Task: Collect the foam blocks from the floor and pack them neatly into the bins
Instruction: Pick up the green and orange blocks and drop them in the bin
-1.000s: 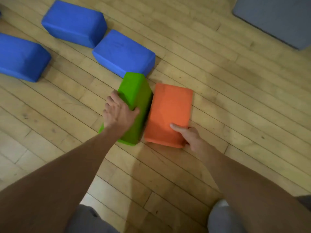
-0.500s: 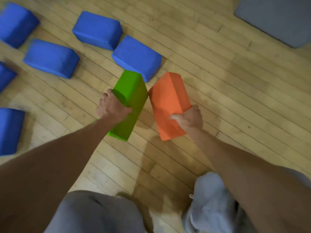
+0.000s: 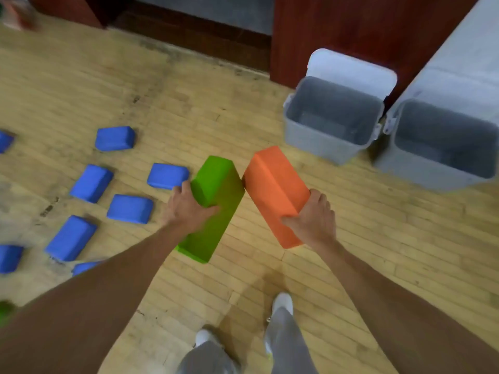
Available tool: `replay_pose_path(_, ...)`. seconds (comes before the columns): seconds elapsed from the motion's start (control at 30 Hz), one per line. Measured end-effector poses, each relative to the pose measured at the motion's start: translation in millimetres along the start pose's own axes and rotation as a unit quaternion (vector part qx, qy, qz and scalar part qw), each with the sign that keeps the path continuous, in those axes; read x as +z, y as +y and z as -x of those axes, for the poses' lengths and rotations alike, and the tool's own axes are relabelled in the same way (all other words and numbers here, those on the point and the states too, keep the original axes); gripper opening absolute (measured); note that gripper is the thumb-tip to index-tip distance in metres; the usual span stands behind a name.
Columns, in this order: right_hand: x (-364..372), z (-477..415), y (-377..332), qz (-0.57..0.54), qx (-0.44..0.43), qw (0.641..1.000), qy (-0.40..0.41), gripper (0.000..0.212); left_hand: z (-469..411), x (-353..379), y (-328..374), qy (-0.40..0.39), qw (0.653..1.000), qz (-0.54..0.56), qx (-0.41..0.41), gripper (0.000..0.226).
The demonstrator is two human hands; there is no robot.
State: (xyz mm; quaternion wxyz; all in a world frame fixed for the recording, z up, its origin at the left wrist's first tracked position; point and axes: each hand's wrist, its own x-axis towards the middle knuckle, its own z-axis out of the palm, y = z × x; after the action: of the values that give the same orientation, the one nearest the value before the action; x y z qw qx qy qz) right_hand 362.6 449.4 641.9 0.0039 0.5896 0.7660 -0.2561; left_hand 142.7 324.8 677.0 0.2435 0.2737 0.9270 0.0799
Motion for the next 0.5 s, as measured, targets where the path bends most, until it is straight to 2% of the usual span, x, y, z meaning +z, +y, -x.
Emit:
replay_pose_path(0.1, -75, 3, 8, -0.011, 0.002, 0.999, 0.037, 0.09, 23, -40, 61, 0.021, 0.999, 0.009, 0.036, 0.092)
replay_pose_path(0.23, -133, -8, 29, -0.044, 0.03, 0.996, 0.078, 0.089, 28, -55, 112, 0.028, 0.997, 0.032, 0.062, 0.096)
replay_pose_path(0.4, -155, -40, 42, -0.058, 0.057, 0.993, 0.088, 0.086, 5, -50, 151, 0.035, 0.995, 0.034, 0.09, 0.097)
replay_pose_path(0.5, -149, -67, 44, -0.061, 0.084, 0.99, 0.091, 0.091, -32, -43, 167, 0.02, 0.995, 0.062, 0.073, 0.096)
